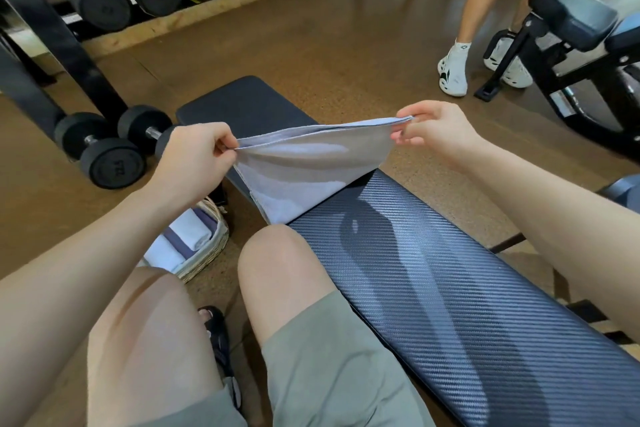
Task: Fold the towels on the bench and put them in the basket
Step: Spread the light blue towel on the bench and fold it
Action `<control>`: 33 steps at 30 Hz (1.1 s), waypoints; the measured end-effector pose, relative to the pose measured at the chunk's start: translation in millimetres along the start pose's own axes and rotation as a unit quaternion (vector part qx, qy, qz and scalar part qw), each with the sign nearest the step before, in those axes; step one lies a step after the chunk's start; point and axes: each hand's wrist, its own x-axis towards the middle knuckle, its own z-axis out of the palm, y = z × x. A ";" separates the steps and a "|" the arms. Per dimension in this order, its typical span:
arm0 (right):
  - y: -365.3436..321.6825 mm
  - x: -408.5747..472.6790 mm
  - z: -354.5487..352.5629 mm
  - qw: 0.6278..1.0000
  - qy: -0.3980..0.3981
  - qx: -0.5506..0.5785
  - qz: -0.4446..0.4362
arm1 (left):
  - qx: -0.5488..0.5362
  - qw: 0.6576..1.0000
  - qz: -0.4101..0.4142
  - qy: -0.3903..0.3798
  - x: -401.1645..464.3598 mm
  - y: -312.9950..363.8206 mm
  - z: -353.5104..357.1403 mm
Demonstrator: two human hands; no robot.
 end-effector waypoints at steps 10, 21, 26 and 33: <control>9.0 -1.6 0.6 0.916 0.064 -0.305 -0.255 | 0.016 1.000 -0.002 -0.001 3.8 -10.1 -14.3; -6.7 -3.2 4.8 0.827 -0.055 -0.432 -0.355 | 0.059 0.998 -0.012 0.012 10.5 -13.8 -24.0; -8.7 -0.6 4.8 0.823 -0.066 -0.443 -0.351 | 0.060 0.998 -0.006 0.004 11.0 -12.0 -27.7; -11.9 -2.8 12.1 0.793 -0.097 -0.489 -0.349 | 0.058 0.997 0.017 -0.045 11.5 -10.0 -24.9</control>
